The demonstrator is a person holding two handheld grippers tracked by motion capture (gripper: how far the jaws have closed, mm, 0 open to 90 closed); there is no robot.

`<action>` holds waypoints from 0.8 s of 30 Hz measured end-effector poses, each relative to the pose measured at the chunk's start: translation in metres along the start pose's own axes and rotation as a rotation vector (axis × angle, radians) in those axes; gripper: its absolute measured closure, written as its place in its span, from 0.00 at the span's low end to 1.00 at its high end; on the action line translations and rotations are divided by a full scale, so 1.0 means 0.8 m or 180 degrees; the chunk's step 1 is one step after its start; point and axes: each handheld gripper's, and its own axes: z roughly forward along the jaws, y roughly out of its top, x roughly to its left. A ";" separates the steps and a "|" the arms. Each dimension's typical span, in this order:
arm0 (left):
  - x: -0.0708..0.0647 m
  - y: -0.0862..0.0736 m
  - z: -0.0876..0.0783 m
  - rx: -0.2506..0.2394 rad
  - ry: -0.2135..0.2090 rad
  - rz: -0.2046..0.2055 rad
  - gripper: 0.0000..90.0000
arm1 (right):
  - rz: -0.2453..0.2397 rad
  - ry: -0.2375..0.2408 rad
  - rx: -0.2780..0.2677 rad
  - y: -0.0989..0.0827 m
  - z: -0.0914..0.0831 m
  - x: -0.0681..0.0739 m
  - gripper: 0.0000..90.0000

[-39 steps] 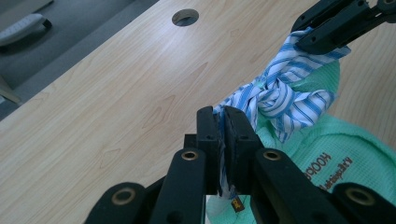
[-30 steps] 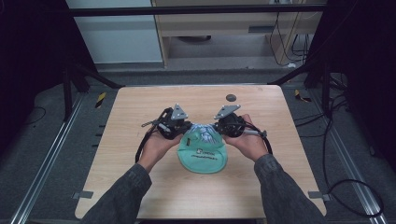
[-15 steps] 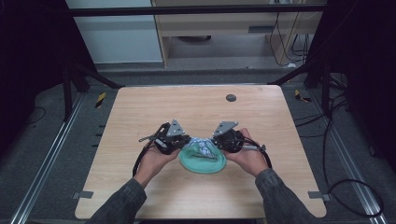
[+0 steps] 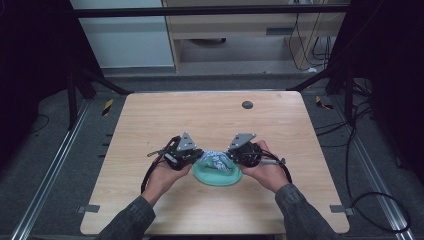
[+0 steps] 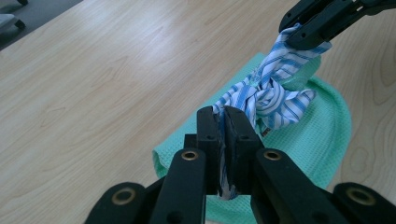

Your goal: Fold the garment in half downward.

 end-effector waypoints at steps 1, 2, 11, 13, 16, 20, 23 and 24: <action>-0.001 -0.002 0.000 -0.0006 0.0005 0.0005 0.95 | -0.0010 -0.0003 0.0004 -0.001 0.000 0.002 0.92; -0.003 -0.003 -0.001 -0.0006 -0.0004 0.0009 0.95 | -0.0025 0.0006 0.0007 -0.002 -0.001 0.003 0.92; -0.017 -0.018 -0.004 -0.0001 -0.0043 0.0001 0.94 | -0.0068 0.0049 -0.0001 -0.016 -0.004 0.019 0.92; -0.019 -0.020 -0.004 -0.0003 -0.0053 0.0004 0.94 | -0.0078 0.0048 0.0002 -0.018 -0.004 0.021 0.92; -0.022 -0.024 -0.004 -0.0007 -0.0054 -0.0007 0.94 | -0.0069 0.0056 0.0008 -0.021 -0.004 0.023 0.92; -0.024 -0.028 -0.002 0.0002 -0.0073 -0.0029 0.94 | -0.0078 0.0078 0.0021 -0.023 -0.003 0.025 0.92; -0.026 -0.031 -0.002 0.0002 -0.0073 -0.0024 0.94 | -0.0084 0.0082 0.0026 -0.025 -0.003 0.027 0.91; -0.027 -0.032 -0.003 -0.0002 -0.0077 -0.0029 0.94 | -0.0083 0.0075 0.0026 -0.025 -0.003 0.028 0.91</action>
